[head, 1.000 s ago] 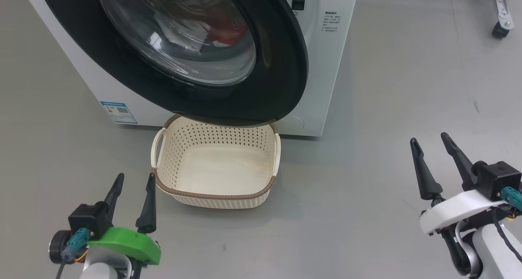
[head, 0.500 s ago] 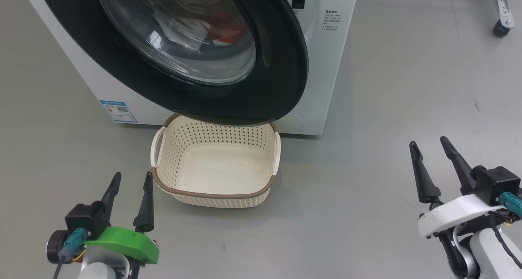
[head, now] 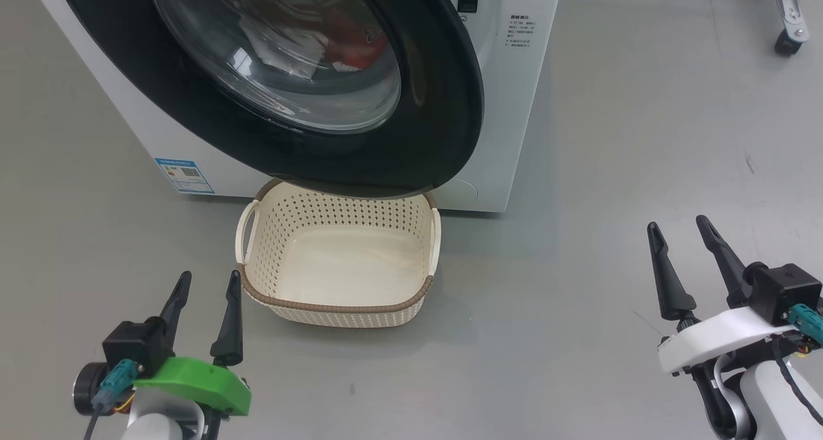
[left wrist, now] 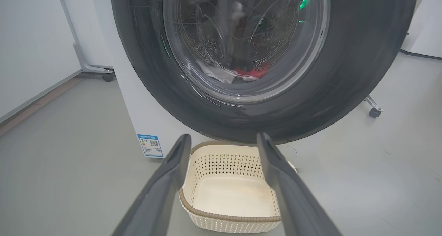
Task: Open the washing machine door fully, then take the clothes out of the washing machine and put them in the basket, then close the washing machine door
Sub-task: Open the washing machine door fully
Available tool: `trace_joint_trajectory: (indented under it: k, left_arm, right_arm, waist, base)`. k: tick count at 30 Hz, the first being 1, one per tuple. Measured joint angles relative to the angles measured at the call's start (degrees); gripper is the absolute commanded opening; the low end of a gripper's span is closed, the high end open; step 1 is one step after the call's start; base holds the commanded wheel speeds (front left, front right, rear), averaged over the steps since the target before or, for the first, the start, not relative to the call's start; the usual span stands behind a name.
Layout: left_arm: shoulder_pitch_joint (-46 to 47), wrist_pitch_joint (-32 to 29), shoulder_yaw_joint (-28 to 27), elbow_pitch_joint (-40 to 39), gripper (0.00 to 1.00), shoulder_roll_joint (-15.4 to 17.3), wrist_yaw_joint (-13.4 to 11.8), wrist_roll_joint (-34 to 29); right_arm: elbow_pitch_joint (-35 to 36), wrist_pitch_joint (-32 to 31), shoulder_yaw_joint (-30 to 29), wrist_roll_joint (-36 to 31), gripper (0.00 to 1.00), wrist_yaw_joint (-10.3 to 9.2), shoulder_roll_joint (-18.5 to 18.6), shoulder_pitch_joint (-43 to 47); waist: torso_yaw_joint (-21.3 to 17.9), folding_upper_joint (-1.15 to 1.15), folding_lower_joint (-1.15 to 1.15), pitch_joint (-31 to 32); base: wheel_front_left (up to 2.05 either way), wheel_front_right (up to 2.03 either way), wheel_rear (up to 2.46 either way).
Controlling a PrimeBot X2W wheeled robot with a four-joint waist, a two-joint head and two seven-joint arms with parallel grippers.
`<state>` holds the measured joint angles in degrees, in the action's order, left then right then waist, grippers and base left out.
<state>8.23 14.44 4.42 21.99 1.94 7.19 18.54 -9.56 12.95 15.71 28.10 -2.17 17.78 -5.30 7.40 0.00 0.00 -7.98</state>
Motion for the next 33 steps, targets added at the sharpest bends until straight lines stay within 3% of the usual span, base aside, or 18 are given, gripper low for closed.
trace_joint_trajectory:
  k: [22,23,24,26,27,33]
  left_arm:
    - [-0.03,0.00,0.03,-0.01,1.00,0.00,0.00,0.00]
    - [-0.03,0.00,0.03,-0.01,1.00,0.00,0.00,0.00]
    - [-0.03,0.00,0.03,-0.03,1.00,0.00,0.00,0.00]
    - [-0.03,0.00,0.05,-0.05,1.00,0.00,0.00,0.00]
    - [-0.03,0.00,0.09,-0.05,1.00,0.00,0.00,0.00]
    - [-0.03,0.00,0.40,-0.34,1.00,-0.01,0.00,0.00]
  right_arm:
    - [0.30,0.08,-0.48,0.09,1.00,0.01,-0.15,0.13]
    - [0.35,0.09,-0.53,0.10,0.94,0.01,-0.15,0.13]
    - [0.43,0.10,-0.58,0.16,0.49,0.01,-0.15,0.13]
    - [0.55,0.26,-0.73,0.65,0.28,0.08,-0.16,0.12]
    - [0.55,0.25,-0.88,1.01,0.00,0.10,-0.21,0.12]
    - [1.93,0.14,-3.63,6.93,0.00,1.10,-2.14,0.08]
  waist:
    - [-0.12,0.00,0.00,-0.01]
    - [-0.12,0.00,0.00,-0.05]
    - [-0.12,0.00,0.00,-0.10]
    - [-0.12,0.00,0.00,-0.22]
    - [-0.12,0.00,0.00,-0.29]
    - [0.00,0.00,0.00,-1.05]
  base:
    - [0.00,0.00,0.00]
    - [0.00,0.00,0.00]
    - [0.00,0.00,0.00]
    - [0.00,0.00,0.00]
    - [0.00,0.00,0.00]
    - [0.00,0.00,0.00]
